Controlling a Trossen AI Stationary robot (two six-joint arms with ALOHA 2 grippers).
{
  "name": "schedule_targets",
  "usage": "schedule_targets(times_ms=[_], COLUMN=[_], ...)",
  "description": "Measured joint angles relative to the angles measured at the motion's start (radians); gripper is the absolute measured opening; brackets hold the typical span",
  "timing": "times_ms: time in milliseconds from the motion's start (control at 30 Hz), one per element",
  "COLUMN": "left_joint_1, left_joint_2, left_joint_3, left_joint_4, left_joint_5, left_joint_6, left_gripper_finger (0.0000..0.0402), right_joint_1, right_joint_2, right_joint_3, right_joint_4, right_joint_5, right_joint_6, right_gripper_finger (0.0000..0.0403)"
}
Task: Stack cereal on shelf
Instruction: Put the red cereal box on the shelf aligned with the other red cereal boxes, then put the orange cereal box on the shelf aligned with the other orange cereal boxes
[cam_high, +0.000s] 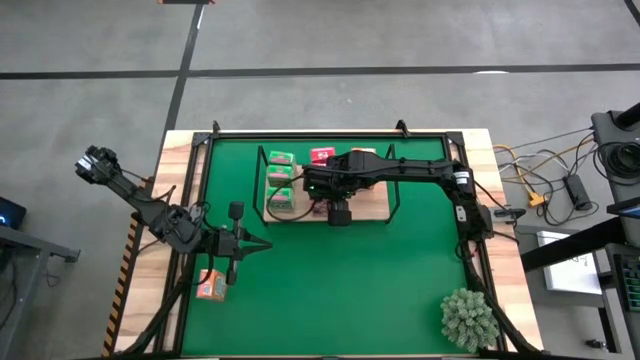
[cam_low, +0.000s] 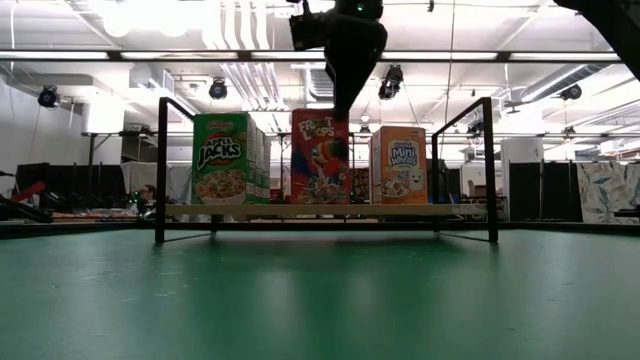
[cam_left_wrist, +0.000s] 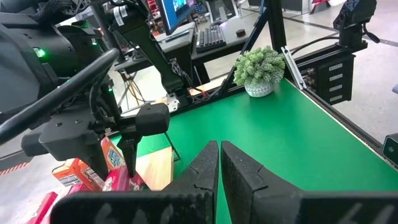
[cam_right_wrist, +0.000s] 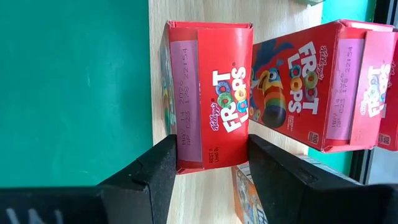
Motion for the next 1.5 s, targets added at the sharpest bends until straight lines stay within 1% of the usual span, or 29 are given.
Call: schedule_targets(times_ms=[233,500,867,967,1267,1367,1500], left_joint_1=[0.000,0.000,0.000,0.000,0.000,0.000,0.000], left_joint_2=[0.000,0.000,0.000,0.000,0.000,0.000,0.000], left_joint_3=[0.000,0.001,0.001,0.002,0.002,0.002,0.002], left_joint_4=[-0.002,-0.002,0.001,0.001,0.002,0.002,0.002], left_joint_5=[0.000,0.000,0.000,0.000,0.000,0.000,0.000], left_joint_6=[0.000,0.000,0.000,-0.001,-0.001,-0.001,-0.001], left_gripper_finger=[0.0001,0.0001,0.0001,0.0001,0.0001,0.0001,0.0001], right_joint_1=[-0.004,-0.004,-0.004,-0.004,-0.004,-0.004,-0.003], right_joint_2=[0.000,0.000,0.000,0.000,0.000,-0.002,-0.012], right_joint_3=[0.000,0.000,0.000,0.000,0.000,0.000,0.000], right_joint_4=[0.007,0.046,0.052,0.053,0.050,0.049,0.048], right_joint_5=[0.010,0.009,0.009,0.008,0.008,0.008,0.008], right_joint_6=[0.067,0.056,0.038,0.041,0.029,0.029,0.030], right_gripper_finger=[0.0178,0.0178,0.0178,0.0188,0.0236,0.0245,0.0247])
